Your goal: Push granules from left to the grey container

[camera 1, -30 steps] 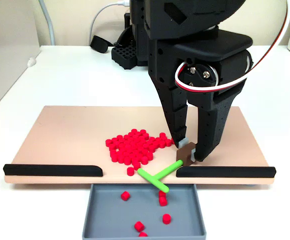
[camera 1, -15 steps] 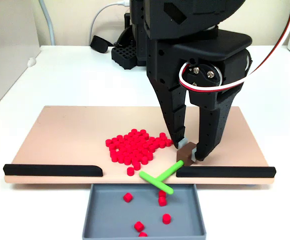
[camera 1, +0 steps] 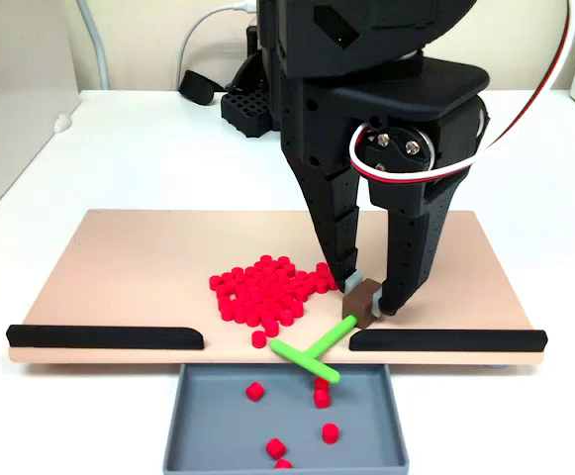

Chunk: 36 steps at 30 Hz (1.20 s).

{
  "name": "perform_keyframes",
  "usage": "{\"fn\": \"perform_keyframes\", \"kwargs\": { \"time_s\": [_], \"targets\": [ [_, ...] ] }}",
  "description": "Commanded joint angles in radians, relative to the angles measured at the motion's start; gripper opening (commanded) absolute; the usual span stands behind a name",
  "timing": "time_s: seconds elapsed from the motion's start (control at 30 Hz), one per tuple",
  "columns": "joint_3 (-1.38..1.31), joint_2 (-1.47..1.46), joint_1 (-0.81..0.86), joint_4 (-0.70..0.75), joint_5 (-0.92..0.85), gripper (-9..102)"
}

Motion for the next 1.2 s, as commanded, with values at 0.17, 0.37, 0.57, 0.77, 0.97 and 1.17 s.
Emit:
{"fn": "perform_keyframes", "kwargs": {
  "time_s": [0.17, 0.37, 0.57, 0.77, 0.97, 1.17],
  "targets": [
    [-0.011, 0.046, 0.014, 0.015, -0.057, 0],
    [-0.011, 0.078, 0.017, 0.038, -0.092, 0],
    [-0.011, 0.144, 0.023, 0.040, -0.133, 0],
    [-0.011, 0.221, 0.005, 0.078, -0.176, 0],
    [0.155, 0.387, 0.002, 0.092, -0.232, 0],
    [0.445, 0.646, -0.006, 0.091, -0.391, 0]
  ]
}}
